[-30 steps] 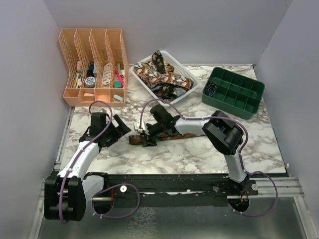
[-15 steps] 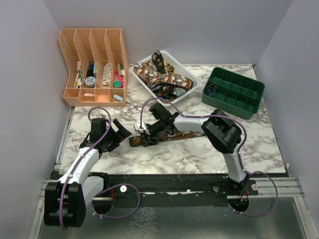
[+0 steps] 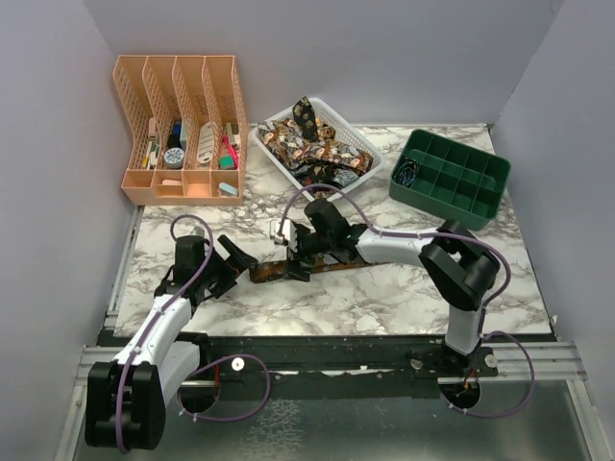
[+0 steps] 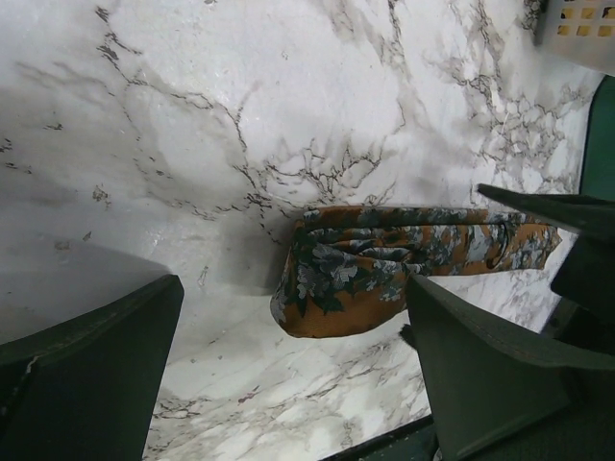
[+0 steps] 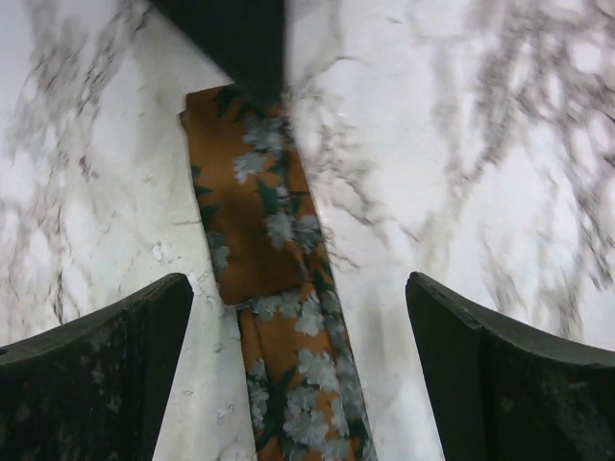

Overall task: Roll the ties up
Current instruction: Roll the tie at the center of the board.

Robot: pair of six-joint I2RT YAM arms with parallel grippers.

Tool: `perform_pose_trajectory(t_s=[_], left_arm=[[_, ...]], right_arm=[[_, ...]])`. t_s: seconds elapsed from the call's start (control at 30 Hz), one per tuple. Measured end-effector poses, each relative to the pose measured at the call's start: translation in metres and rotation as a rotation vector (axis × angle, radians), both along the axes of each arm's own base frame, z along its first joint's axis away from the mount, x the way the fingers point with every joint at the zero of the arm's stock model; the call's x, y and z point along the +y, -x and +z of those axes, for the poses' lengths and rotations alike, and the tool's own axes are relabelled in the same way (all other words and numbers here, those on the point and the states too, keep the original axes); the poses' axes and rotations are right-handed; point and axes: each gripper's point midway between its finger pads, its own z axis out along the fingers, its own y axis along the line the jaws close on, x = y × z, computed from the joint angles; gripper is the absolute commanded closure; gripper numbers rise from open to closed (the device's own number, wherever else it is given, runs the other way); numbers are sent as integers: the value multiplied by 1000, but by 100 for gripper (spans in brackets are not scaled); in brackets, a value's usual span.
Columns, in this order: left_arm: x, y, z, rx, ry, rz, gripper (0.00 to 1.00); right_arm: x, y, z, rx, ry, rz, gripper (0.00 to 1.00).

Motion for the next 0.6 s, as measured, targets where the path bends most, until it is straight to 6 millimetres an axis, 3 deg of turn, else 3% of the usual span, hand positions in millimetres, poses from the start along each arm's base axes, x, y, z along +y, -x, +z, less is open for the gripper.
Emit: perform_pose_trajectory(t_s=[0.23, 0.37, 0.53, 0.6], left_arm=[[-3, 3, 2, -12, 23, -3, 1], [-3, 4, 3, -13, 24, -4, 1], [-3, 8, 1, 1, 23, -4, 1], [-3, 9, 0, 7, 22, -4, 2]], right_arm=[[-16, -29, 47, 195, -44, -496, 0], [-17, -24, 56, 429, -80, -679, 1], [-18, -5, 32, 684, -52, -793, 38], [-17, -1, 22, 749, -31, -822, 46]])
